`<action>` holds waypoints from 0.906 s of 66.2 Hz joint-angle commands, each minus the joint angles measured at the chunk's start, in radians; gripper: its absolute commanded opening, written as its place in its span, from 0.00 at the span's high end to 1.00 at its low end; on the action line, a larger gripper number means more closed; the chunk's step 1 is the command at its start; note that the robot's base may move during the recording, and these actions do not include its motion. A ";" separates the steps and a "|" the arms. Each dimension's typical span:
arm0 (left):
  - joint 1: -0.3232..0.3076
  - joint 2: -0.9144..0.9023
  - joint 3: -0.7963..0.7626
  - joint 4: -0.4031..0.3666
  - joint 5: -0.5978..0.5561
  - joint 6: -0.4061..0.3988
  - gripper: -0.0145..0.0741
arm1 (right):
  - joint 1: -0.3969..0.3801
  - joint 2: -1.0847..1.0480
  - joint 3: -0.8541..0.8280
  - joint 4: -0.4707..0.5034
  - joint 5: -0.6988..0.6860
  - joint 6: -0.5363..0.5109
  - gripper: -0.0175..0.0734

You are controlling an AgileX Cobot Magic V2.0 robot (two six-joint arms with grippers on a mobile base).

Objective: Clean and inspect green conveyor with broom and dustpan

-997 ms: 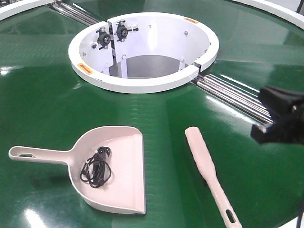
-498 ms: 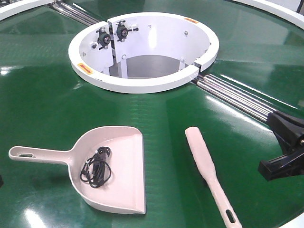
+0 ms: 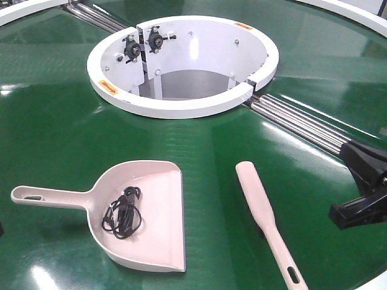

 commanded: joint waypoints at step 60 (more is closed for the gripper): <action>0.233 -0.579 0.453 -0.118 0.027 -0.010 0.86 | -0.002 -0.006 -0.025 -0.008 -0.079 -0.009 0.81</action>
